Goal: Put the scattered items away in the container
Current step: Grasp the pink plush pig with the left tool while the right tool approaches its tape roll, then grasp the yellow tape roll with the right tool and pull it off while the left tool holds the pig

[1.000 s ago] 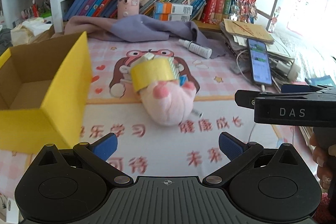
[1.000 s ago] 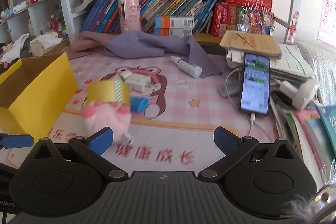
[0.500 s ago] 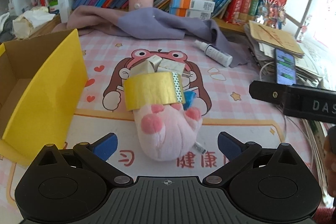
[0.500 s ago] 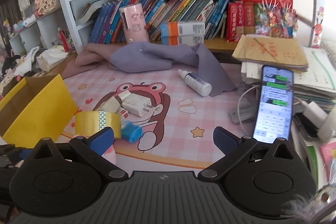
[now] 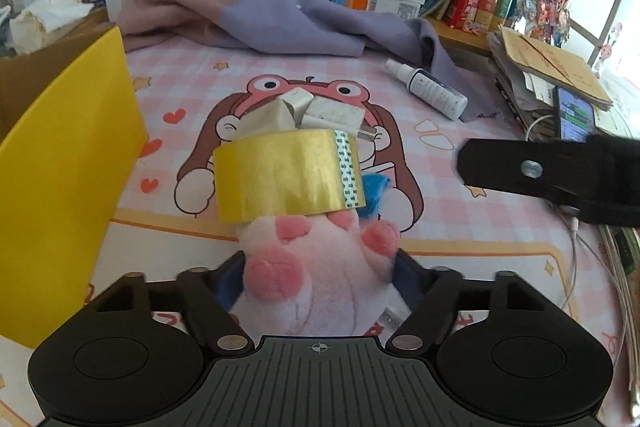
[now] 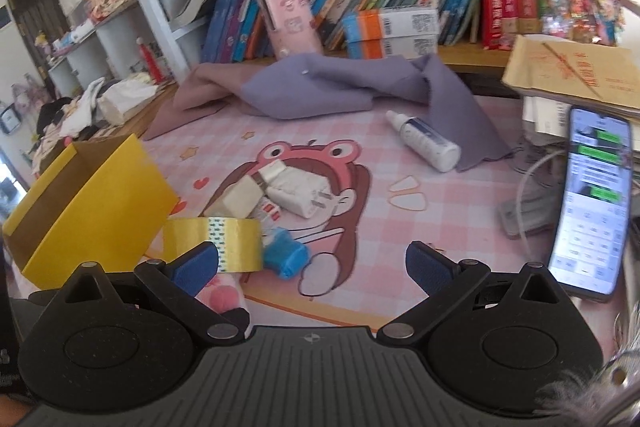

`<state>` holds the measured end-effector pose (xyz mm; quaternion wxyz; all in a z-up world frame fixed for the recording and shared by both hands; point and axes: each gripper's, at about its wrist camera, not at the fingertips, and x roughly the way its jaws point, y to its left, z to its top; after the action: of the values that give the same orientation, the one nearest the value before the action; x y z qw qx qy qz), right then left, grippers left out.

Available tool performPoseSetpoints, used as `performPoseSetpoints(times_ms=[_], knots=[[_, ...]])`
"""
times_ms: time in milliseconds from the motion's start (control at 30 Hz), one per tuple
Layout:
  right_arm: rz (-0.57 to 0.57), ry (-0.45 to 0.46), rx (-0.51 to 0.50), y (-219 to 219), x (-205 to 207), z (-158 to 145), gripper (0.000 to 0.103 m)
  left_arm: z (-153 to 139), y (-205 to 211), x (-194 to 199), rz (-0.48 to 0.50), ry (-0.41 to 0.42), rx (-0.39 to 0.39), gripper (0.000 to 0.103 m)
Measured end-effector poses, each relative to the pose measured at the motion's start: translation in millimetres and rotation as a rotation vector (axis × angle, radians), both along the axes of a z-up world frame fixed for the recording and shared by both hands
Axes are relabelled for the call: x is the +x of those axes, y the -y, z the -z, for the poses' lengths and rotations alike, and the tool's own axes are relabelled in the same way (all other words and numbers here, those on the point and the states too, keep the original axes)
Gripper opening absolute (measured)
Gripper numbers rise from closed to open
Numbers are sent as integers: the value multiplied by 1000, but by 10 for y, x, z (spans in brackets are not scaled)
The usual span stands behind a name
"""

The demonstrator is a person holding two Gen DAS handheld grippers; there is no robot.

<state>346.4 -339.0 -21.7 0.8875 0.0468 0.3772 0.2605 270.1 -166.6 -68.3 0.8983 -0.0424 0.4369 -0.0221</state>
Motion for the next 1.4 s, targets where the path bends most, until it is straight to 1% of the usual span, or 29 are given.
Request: performPoseSetpoints(times_ms=[67,200,333,433,533,633,833,900,933,1000,1133,1200,1300,1400], knots=[[-30,-8,3,-69,18,18,102,-34,-8,-68,8,-12,6,66],[-93,-29,15,-216,-5,75,102,-89,-125,-290,4,-65,-30,65],[-181,-94,35,-404,-63,170,102,-103,-237,-511,7,-103,-69,65],[-250,-135,44,-560,-117,224,102,-101,-237,-586,13,-107,-62,65],[-301,-141,42,-705,-182,223,102,-90,-211,-634,26,-107,-50,65],[-355,-151,20,-845,-213,228,102,-88,-209,-659,33,-107,-48,65],[-436,-218,-18,-1109,-116,343,102,-85,-220,-660,32,-102,-50,65],[-460,-233,-33,-1161,-95,385,101,-77,-254,-670,19,-103,-70,66],[-464,-251,-29,-1167,-81,408,99,-76,-266,-673,14,-103,-79,66],[-468,-274,-17,-1156,-68,441,90,-76,-266,-674,13,-103,-81,66],[-453,-267,11,-1057,-84,429,89,-85,-279,-671,18,-102,-71,65],[-420,-246,35,-995,-76,380,89,-92,-292,-673,13,-101,-76,65],[-361,-185,71,-842,-71,256,89,-111,-313,-669,1,-103,-83,65],[-310,-118,76,-684,-88,160,89,-135,-341,-674,-13,-102,-83,65]])
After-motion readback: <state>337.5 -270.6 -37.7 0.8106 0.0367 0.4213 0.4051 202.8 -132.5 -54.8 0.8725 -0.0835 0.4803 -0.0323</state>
